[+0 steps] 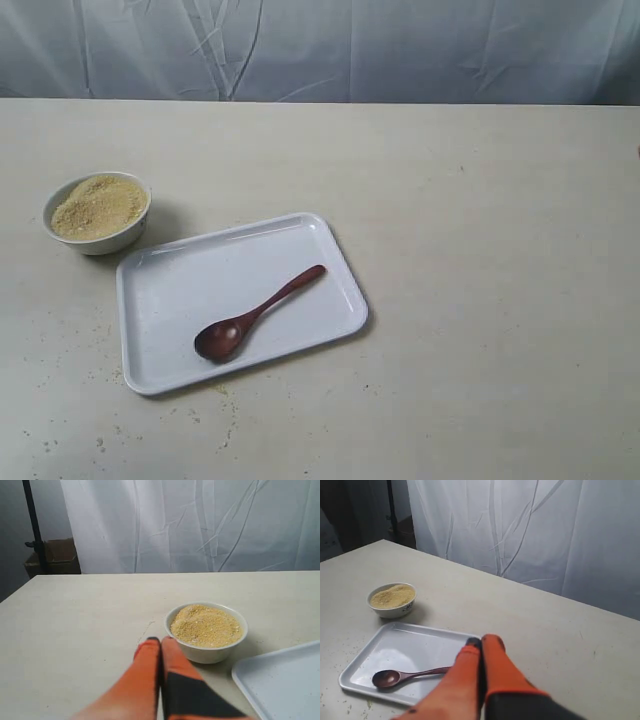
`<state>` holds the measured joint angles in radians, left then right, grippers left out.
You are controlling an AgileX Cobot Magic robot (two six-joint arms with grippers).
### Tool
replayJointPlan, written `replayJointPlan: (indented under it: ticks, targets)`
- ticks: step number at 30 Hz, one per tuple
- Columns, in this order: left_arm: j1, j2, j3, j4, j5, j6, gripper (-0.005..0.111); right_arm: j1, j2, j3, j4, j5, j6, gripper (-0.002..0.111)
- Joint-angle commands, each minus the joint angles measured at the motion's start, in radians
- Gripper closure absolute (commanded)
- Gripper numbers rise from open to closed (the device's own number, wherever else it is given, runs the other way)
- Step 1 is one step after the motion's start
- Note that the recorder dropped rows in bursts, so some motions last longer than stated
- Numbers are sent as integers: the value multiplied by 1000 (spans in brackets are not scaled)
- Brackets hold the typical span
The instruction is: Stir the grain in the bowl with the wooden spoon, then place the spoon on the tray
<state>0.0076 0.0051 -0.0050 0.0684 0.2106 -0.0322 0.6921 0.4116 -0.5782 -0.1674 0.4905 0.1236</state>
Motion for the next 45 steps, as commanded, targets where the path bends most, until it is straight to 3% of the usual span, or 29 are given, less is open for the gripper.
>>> replayJointPlan:
  ticks: [1,11,19,23,35,45]
  targets:
    - [1,-5,5,1,-4,-1,106,-4,-110,9,38,64,-5,108]
    - [1,-5,5,1,-4,-1,106,-43,-199,9,69,80,-5,108]
    - [1,-5,5,1,-4,-1,106,-431,-240,9,167,81,0,108]
    - [1,-5,5,1,-4,-1,106,-543,-240,9,167,81,1,108]
    - [1,-5,5,1,-4,-1,106,-563,-272,47,160,72,2,108]
    - [1,-5,5,1,-4,-1,106,-563,-412,344,159,2,2,108]
